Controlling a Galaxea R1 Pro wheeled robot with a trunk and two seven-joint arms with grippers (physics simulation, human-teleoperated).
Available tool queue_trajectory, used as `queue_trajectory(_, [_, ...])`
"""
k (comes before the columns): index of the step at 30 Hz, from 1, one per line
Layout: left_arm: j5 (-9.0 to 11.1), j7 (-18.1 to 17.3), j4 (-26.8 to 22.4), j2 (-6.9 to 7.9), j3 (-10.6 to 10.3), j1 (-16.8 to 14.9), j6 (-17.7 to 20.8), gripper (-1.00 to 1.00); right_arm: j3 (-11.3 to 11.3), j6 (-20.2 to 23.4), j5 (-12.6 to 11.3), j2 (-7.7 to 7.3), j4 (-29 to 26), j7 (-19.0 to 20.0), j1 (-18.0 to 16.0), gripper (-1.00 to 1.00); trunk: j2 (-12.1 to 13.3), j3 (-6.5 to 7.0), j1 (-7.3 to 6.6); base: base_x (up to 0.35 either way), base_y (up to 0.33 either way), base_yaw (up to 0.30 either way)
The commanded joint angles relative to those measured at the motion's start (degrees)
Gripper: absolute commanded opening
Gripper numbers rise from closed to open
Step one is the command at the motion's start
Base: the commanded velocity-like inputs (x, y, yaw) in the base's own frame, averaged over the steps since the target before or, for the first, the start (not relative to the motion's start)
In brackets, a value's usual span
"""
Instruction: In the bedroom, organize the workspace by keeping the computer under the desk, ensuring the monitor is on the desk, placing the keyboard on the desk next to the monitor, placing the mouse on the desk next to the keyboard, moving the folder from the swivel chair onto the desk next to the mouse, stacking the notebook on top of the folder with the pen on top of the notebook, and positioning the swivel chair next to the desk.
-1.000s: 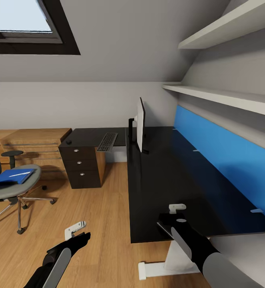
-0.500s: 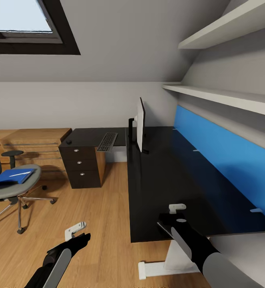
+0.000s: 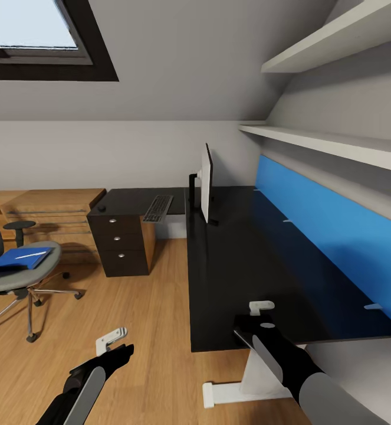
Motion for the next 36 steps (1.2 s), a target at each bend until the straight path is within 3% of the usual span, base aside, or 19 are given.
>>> queue_trajectory(1, [0.6, 0.6, -0.1, 0.07, -0.2, -0.1, 0.1, 1.00, 0.5, 0.6, -0.7, -0.10, 0.4, -0.5, 0.0, 1.00, 0.0, -0.08, 0.01, -0.002, -0.001, 0.000])
queue_trajectory(4, [0.6, 0.6, -0.1, 0.05, -0.2, 0.0, 0.1, 1.00, 0.5, 0.6, -0.7, -0.10, 0.4, -0.5, 0.0, 1.00, 0.0, -0.08, 0.01, 0.000, 0.000, 0.000])
queue_trajectory(15, [0.5, 0.8, 0.0, 0.02, -0.2, -0.1, 0.0, 1.00, 0.3, 0.6, -0.8, -0.26, -0.9, -0.5, 0.0, 1.00, 4.4, 1.90, -2.41, 0.000, 0.000, 0.000])
queue_trajectory(24, [0.5, 0.9, 0.5, 0.00, -0.3, -0.1, 0.0, 1.00, 0.1, 0.8, -0.8, -0.80, -6.6, -0.7, 0.0, 1.00, 8.0, 3.51, -4.39, 0.000, 0.000, 0.000])
queue_trajectory(36, [0.5, 1.0, 0.8, -0.07, -0.3, -0.1, 0.0, 1.00, 0.1, 1.0, -0.9, -0.89, -7.9, -0.7, 0.1, 1.00, 12.8, 5.67, -7.02, 0.000, 0.000, 0.000])
